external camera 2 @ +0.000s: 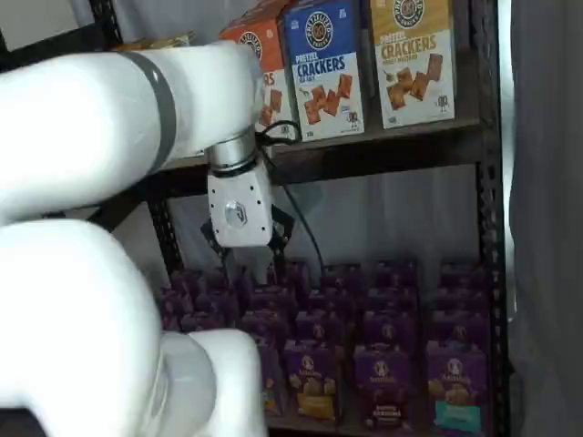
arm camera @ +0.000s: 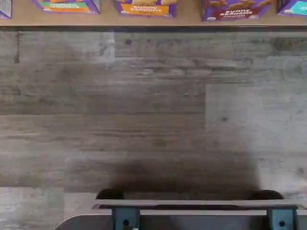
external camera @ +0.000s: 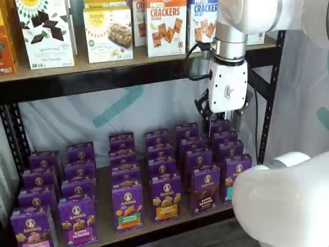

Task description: Pick up the purple box with a brown patch in the center, on the bottom shelf, the fifth box from the left

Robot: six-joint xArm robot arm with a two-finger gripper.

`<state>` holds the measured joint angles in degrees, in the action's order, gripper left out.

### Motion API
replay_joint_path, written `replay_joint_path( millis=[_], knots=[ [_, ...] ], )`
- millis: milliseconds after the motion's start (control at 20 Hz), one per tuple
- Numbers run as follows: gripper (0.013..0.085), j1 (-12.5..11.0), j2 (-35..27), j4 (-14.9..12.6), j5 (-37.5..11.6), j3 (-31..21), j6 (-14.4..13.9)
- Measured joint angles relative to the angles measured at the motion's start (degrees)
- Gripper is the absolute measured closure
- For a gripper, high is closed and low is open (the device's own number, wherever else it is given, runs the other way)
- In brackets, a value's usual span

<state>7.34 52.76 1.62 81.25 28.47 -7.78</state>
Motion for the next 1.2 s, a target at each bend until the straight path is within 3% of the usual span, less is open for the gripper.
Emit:
replay_joint_path(
  millis=[650,1200],
  knots=[
    [0.013,0.89,-0.98,-2.6,-1.07,-0.78,-1.32],
    [0.013,1.15,-5.14,-4.09,-12.75,-7.13,-2.38]
  ],
)
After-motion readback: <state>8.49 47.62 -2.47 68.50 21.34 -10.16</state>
